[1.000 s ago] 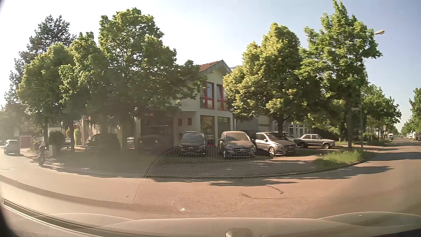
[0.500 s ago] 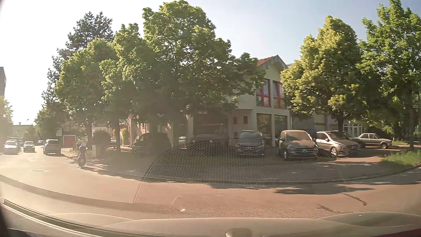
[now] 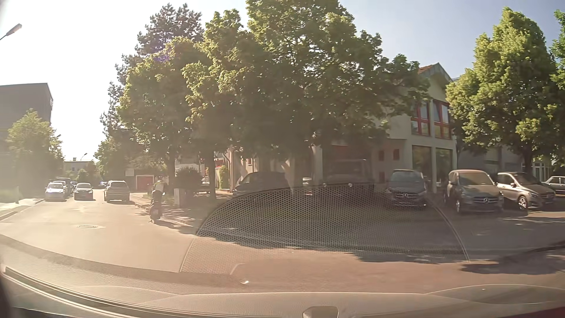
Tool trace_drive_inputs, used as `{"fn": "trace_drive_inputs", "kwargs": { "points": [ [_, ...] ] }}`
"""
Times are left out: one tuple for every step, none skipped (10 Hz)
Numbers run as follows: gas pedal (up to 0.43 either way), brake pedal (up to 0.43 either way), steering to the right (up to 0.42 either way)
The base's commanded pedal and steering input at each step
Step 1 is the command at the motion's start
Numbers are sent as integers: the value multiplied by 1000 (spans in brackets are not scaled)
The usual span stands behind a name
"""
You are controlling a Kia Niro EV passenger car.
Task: Follow the waypoints while adhering to traffic rules and regulations
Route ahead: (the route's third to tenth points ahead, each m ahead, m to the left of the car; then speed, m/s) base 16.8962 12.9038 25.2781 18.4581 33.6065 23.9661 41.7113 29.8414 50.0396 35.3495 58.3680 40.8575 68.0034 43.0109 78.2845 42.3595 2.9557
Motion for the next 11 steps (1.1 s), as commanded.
{"fn": "trace_drive_inputs", "kwargs": {
  "points": [
    [0,0,-410],
    [0,0,-386],
    [0,0,-346],
    [0,6,-318],
    [0,49,-295],
    [0,98,-274],
    [0,122,-271],
    [0,140,-271],
    [0,165,-270],
    [0,177,-270],
    [0,183,-269]
  ]
}}
